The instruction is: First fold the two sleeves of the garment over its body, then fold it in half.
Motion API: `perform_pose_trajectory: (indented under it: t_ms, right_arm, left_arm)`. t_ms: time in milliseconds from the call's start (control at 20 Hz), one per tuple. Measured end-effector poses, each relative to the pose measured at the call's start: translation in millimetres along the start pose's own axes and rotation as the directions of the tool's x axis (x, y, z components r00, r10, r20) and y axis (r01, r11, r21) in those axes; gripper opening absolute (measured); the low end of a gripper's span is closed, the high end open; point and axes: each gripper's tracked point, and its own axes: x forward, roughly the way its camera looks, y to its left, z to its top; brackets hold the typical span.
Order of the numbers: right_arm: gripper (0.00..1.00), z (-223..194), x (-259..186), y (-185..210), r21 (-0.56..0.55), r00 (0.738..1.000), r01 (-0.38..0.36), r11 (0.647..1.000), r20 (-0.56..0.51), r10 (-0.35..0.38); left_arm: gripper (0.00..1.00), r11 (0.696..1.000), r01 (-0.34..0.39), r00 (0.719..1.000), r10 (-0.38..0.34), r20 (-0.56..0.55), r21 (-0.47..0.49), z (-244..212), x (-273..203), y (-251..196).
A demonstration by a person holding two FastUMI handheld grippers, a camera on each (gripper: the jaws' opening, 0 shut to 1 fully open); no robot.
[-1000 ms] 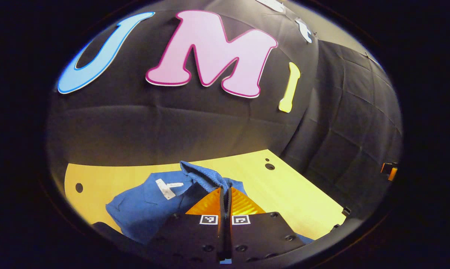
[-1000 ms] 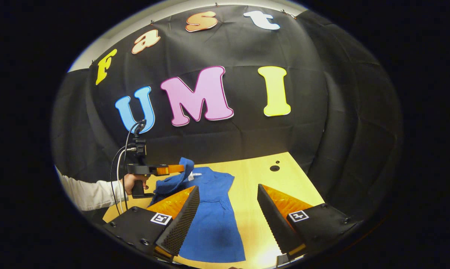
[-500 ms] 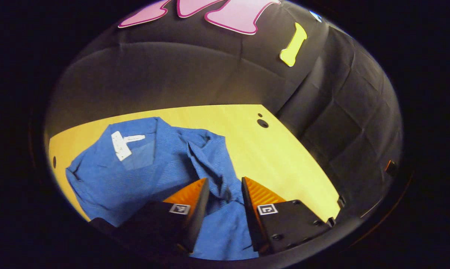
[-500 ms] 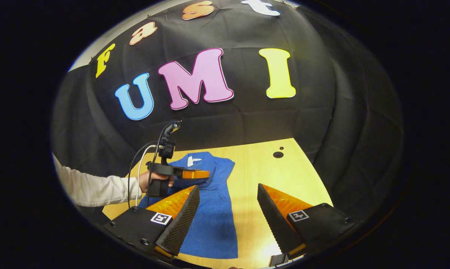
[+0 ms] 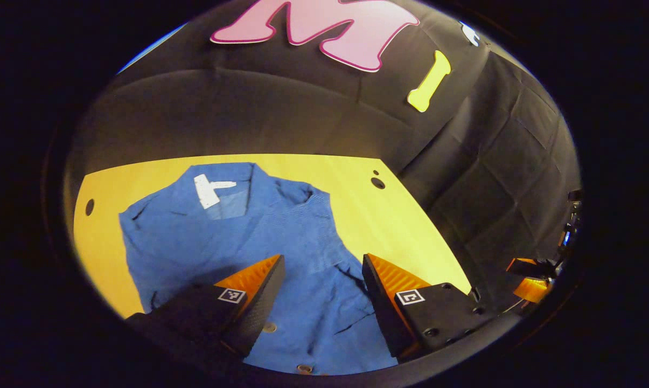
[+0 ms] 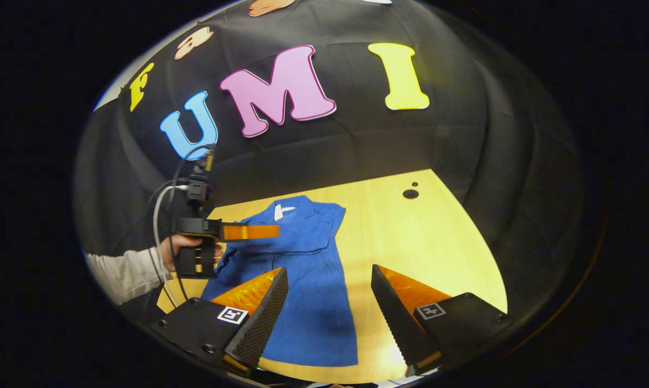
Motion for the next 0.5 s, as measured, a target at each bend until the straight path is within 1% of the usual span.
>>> perform_pose_trajectory:
  t_ms: [100,200,250,300,350,400,450,500]
  right_arm:
    - [0.97,-13,6,4,-0.011,0.999,0.001,1.0,-0.033,-0.001]
    - [0.98,-30,10,5,-0.021,0.996,0.005,1.0,-0.086,-0.007]
    - [0.98,-40,12,6,-0.021,0.994,0.004,1.0,-0.112,-0.007]
    - [0.98,-51,16,7,-0.022,0.989,0.006,1.0,-0.147,-0.009]
    - [0.97,-65,21,8,-0.022,0.983,0.008,1.0,-0.185,-0.012]
    - [0.97,-80,24,8,-0.021,0.973,0.012,1.0,-0.231,-0.017]
    - [0.97,-97,29,7,-0.015,0.958,0.019,1.0,-0.286,-0.022]
    - [0.97,-115,30,9,-0.014,0.935,0.025,1.0,-0.354,-0.029]
  left_arm:
    - [0.85,0.995,-0.045,0.998,0.048,0.032,-0.089,-25,-39,11]
    - [0.85,0.979,-0.123,0.992,0.128,0.021,-0.16,-63,-77,34]
    - [0.81,0.967,-0.177,0.984,0.179,-0.004,-0.184,-85,-94,49]
    - [0.85,0.951,-0.232,0.973,0.227,-0.044,-0.203,-108,-112,61]
    - [0.85,0.937,-0.278,0.96,0.265,-0.089,-0.212,-131,-127,73]
    - [0.85,0.923,-0.321,0.945,0.298,-0.132,-0.214,-153,-140,85]
    - [0.81,0.912,-0.352,0.932,0.319,-0.174,-0.212,-176,-150,98]
    - [0.85,0.9,-0.38,0.917,0.336,-0.218,-0.213,-195,-158,108]
